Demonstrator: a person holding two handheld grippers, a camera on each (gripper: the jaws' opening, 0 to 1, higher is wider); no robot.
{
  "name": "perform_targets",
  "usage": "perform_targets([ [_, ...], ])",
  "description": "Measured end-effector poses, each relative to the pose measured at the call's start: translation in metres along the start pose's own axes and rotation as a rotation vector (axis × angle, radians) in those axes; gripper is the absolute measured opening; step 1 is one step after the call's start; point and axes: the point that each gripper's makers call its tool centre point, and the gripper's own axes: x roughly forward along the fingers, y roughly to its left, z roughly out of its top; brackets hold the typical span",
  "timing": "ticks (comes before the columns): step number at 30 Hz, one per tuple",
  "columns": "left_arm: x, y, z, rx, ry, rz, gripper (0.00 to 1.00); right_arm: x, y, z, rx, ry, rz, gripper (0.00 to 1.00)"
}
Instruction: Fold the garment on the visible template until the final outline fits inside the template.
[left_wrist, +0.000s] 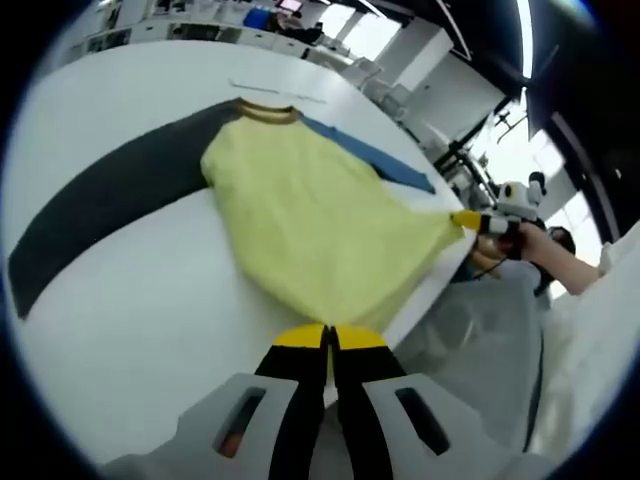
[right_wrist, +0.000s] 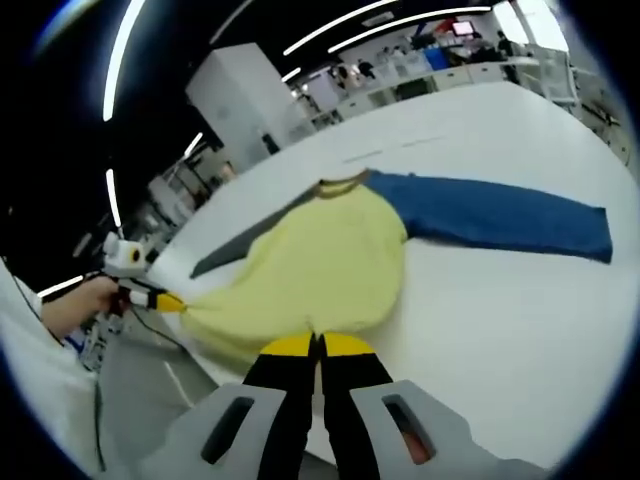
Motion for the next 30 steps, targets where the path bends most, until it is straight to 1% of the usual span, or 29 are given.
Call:
perform_targets([
  [5,-0.002,0.010,0.017,0.006,0.013,0.011,0.00,0.006,0.001,0.014,0.031,-0.038,0.018,0.02],
  [9,0.002,0.021,0.031,-0.014,0.031,0.013,0.00,0.010,-0.004,0.018,0.065,-0.034,0.015,0.02],
  [13,0.010,0.026,0.046,-0.008,0.057,0.014,0.00,0.015,-0.009,0.021,0.101,-0.034,0.010,0.02],
  [18,0.020,0.028,0.051,0.035,0.108,0.019,0.00,0.020,-0.017,0.025,0.166,-0.045,0.000,0.02],
  [21,0.024,0.031,0.055,0.065,0.132,0.024,0.00,0.024,-0.020,0.027,0.178,-0.040,0.001,0.02],
  [23,0.028,0.033,0.058,0.085,0.160,0.023,0.00,0.029,-0.024,0.029,0.187,-0.032,-0.001,0.02],
  [28,0.037,0.041,0.067,0.100,0.196,0.024,0.00,0.039,-0.033,0.034,0.223,-0.016,-0.016,0.02],
  [30,0.040,0.043,0.069,0.105,0.206,0.024,0.00,0.043,-0.036,0.036,0.224,-0.012,-0.018,0.02],
])
